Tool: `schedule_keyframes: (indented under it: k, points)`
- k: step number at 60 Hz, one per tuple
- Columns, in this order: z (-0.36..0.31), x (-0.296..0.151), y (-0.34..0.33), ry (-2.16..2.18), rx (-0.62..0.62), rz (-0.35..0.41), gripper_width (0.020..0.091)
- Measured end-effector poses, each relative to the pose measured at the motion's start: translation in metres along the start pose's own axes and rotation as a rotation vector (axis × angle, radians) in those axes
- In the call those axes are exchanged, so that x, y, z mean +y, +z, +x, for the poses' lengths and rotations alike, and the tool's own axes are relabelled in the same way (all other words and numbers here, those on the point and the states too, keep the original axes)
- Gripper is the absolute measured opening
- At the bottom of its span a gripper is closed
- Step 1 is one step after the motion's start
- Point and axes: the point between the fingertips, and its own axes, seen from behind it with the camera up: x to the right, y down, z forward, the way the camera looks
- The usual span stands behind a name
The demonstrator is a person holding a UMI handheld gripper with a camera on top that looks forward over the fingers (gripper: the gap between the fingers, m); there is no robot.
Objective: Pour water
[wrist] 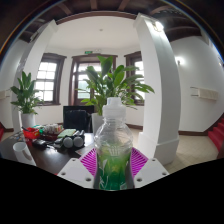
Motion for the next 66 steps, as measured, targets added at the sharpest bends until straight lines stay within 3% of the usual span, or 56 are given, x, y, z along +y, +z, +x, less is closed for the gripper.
schedule_keyframes:
  k: [2, 5, 6, 20, 31, 52, 66]
  points:
    - [0.000, 0.000, 0.000, 0.000, 0.002, 0.001, 0.0356]
    - [-0.001, 0.000, 0.000, -0.017, -0.003, 0.001, 0.0350]
    - [0.001, 0.000, 0.000, -0.026, -0.003, -0.002, 0.0282]
    - [-0.004, -0.006, -0.005, -0.153, 0.033, -0.013, 0.0280]
    - [-0.048, -0.040, -0.003, -0.651, 0.039, 0.010, 0.0281]
    - [-0.179, -0.052, -0.003, -1.603, -0.021, 0.134, 0.0281]
    - [-0.210, -0.054, -0.002, -2.017, -0.009, 0.216, 0.0281]
